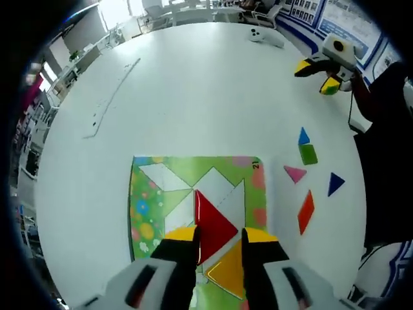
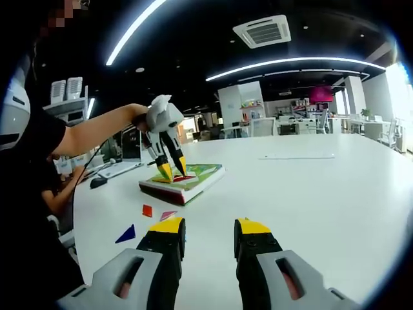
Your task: Pick up the tangram pieces one by one and place each piece onto its matching region on the pattern sheet, fitting the shapes together until the outline on the sheet is completely filled by the tangram pieces
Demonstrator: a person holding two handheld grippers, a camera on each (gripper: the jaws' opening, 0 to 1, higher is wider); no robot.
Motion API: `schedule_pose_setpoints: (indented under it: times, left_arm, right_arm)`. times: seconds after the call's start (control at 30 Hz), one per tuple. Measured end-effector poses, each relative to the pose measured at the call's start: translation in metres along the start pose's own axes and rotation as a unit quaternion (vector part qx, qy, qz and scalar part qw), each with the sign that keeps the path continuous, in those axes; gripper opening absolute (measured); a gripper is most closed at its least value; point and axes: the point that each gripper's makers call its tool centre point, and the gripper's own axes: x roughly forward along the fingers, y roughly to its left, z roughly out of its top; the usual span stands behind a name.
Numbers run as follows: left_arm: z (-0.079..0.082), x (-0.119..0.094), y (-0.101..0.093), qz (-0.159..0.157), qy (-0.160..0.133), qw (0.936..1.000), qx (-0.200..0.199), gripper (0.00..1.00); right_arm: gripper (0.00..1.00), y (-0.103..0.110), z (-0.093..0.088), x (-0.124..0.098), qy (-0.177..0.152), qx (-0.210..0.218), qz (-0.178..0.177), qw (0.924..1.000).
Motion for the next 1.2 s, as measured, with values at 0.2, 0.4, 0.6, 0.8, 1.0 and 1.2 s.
schedule_pose_setpoints:
  times: [0.2,0.4,0.6,0.8,1.0,1.2]
  left_arm:
    - [0.003,0.003,0.001,-0.011,0.000,0.9999,0.004,0.28]
    - [-0.001,0.002,-0.001,-0.019,0.005,0.9998,0.005,0.30]
    - [0.000,0.003,-0.002,-0.006,0.025,0.9996,0.013,0.29]
    - [-0.002,0.002,0.000,-0.012,0.025,0.9996,-0.001,0.28]
    - [-0.003,0.002,-0.002,-0.009,0.026,0.9992,-0.029,0.27]
    - [-0.011,0.000,-0.004,0.000,0.053,0.9979,-0.038,0.27]
  right_arm:
    - [0.32,0.001,-0.005,0.000,0.005,0.003,0.002,1.0000]
    - [0.32,-0.003,-0.007,-0.001,0.007,0.007,-0.001,1.0000]
    - [0.32,-0.002,-0.009,0.002,0.009,0.009,0.004,0.9999]
    - [0.31,0.001,-0.009,0.004,0.008,0.011,0.009,0.9999]
    - [0.31,-0.001,-0.010,0.003,0.009,0.012,0.007,0.9999]
    - [0.31,0.000,-0.010,0.004,0.009,0.012,0.009,0.9998]
